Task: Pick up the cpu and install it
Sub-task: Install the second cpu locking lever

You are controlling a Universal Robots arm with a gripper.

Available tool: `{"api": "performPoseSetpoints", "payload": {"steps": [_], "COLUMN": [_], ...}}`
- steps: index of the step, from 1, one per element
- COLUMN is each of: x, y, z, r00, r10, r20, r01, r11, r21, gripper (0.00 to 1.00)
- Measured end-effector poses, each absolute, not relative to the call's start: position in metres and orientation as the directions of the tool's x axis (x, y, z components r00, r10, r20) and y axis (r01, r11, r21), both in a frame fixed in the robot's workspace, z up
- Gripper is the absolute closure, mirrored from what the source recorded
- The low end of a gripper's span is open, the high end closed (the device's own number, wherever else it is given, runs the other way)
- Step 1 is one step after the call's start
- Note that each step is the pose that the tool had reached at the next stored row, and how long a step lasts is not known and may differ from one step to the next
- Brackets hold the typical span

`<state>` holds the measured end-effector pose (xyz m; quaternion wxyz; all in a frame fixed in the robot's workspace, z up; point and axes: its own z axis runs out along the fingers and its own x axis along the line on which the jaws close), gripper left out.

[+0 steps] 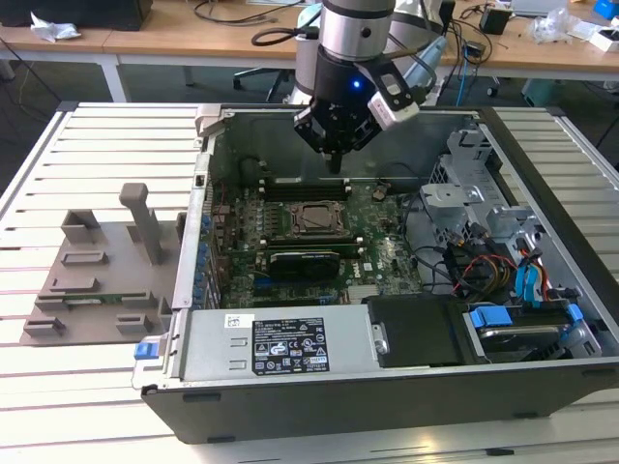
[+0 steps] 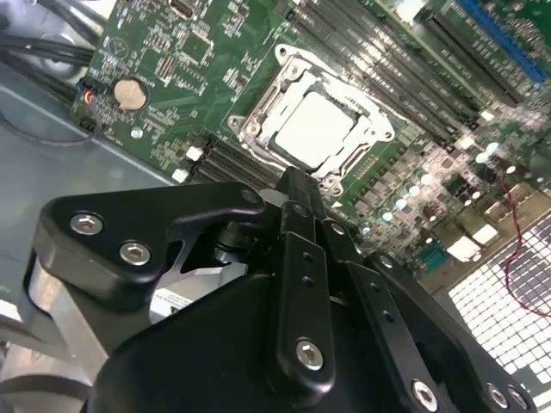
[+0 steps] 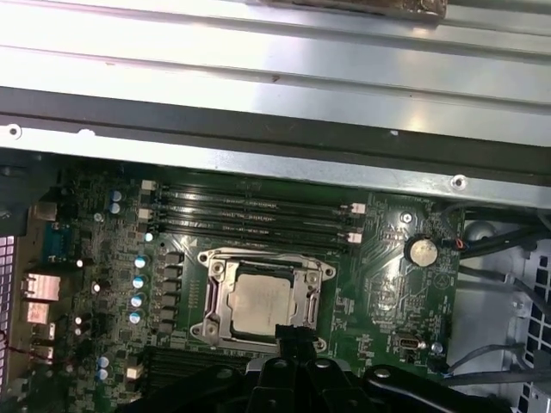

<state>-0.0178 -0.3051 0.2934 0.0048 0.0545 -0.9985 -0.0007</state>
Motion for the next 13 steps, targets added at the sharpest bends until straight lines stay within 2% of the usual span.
{"api": "performPoseSetpoints", "payload": {"steps": [1,5,13], "x": [-0.0178,-0.0178,-0.0178], "y": [-0.3076,-0.3111,-0.3151], "z": [0.2933,0.2933,0.2933], "r00": [-0.994,-0.994,-0.994], "r10": [-0.109,-0.109,-0.109], "r20": [0.006,0.001,-0.002], "r01": [-0.109,-0.109,-0.109], "r11": [0.993,0.991,0.988], "r21": [0.039,0.079,0.107], "gripper": [0.89,0.89,0.89]}}
